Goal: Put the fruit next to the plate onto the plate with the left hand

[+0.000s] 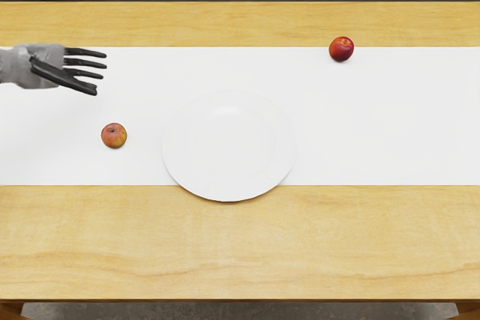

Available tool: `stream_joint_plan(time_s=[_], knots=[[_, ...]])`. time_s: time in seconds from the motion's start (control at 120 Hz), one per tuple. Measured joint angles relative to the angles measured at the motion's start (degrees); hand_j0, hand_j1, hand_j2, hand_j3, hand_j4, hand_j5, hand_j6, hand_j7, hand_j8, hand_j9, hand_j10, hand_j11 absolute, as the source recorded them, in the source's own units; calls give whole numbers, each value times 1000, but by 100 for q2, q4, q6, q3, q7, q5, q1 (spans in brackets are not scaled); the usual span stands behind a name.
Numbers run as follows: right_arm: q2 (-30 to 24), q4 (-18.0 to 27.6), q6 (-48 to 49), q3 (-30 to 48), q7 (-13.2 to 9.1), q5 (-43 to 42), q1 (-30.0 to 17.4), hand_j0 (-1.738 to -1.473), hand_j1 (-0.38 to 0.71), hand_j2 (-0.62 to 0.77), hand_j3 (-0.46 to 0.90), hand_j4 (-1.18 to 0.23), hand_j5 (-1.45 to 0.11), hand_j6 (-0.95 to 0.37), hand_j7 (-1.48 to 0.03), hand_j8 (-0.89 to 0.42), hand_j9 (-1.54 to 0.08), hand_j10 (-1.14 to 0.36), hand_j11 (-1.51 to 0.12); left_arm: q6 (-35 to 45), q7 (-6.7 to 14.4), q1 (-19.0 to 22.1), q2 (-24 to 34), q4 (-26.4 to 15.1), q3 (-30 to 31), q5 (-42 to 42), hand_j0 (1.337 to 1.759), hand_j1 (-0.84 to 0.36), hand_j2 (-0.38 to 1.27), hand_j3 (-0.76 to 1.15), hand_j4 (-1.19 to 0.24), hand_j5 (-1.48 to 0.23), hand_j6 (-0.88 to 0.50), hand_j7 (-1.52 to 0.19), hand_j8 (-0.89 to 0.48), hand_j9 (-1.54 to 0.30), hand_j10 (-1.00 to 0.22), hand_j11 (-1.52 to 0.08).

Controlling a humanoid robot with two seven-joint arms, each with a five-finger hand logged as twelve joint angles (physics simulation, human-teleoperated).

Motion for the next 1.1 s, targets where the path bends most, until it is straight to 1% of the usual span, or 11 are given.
stream_joint_plan(time_s=[0.083,0.15,0.25,0.317,0.383,0.467,0.625,0.708,0.858,0.967,1.1], knots=[[0,-1,-1,-4,-2,-3,5,-1658,-306,-7,0,-36,-46,-36,-46,-36,-46,-36,-46,0,8,-34,5,-33,1,32,1658,51,50,0,-248,-323,-248,-323,-248,-323,-248,-323],[0,-1,-1,-5,-17,-3,-29,-1658,-306,-7,0,-36,-46,-36,-46,-36,-46,-36,-46,-1,41,-298,26,-48,-2,377,1658,52,50,0,-249,-323,-248,-323,-248,-323,-248,-323],[0,-1,-1,-6,-29,-2,-58,-1658,-306,-7,0,-36,-46,-36,-46,-36,-46,-36,-46,0,68,-888,72,-83,-1,1267,1658,52,50,0,-248,-323,-248,-323,-248,-323,-248,-323],[0,-1,-1,-6,-32,-3,-67,-1658,-306,-7,0,-36,-46,-36,-46,-36,-46,-36,-46,0,87,-1112,81,-337,-1,2059,1658,52,50,0,-249,-323,-249,-323,-248,-323,-248,-323],[0,1,-1,-6,-34,-3,-72,-1658,-306,-7,0,-36,-46,-36,-46,-36,-46,-36,-46,0,327,-1317,31,-564,-2,2674,1658,52,50,0,-249,-323,-249,-323,-249,-323,-249,-323],[0,1,-1,-6,-35,-4,-75,-1658,-307,-7,0,-35,-46,-35,-46,-35,-46,-35,-46,0,652,-1438,74,-830,-10,3042,1658,52,50,0,-250,-323,-250,-323,-250,-323,-249,-323],[0,2,-1,-6,-36,-3,-76,-1658,-306,-7,0,-36,-46,-36,-46,-36,-46,-35,-46,0,871,-1575,420,-1969,292,3263,1658,51,51,0,-251,-324,-251,-324,-251,-324,-250,-324],[0,2,-1,-6,-36,-3,-77,-1658,-306,-7,0,-36,-46,-36,-46,-36,-46,-36,-46,1,897,-2116,562,-2684,871,3295,1658,51,51,0,-251,-324,-251,-324,-251,-324,-250,-323],[0,1,-1,-6,-36,-5,-77,-1658,-306,-7,0,-36,-46,-36,-46,-36,-46,-36,-46,72,910,-2680,639,-3820,1984,3319,1658,51,51,0,-251,-324,-251,-324,-251,-324,-250,-323],[0,1,-1,-6,-36,-6,-77,-1658,-306,-7,0,-36,-47,-36,-47,-36,-47,-36,-47,676,907,-3062,639,-4388,2580,3341,1658,51,51,0,-251,-324,-252,-324,-251,-323,-251,-323],[0,0,-1,-6,-36,-5,-77,-1658,-306,-7,0,-36,-46,-36,-46,-36,-46,-36,-46,1599,895,-3428,530,-4829,3196,3553,1658,51,51,0,-252,-324,-252,-324,-252,-324,-251,-324]])
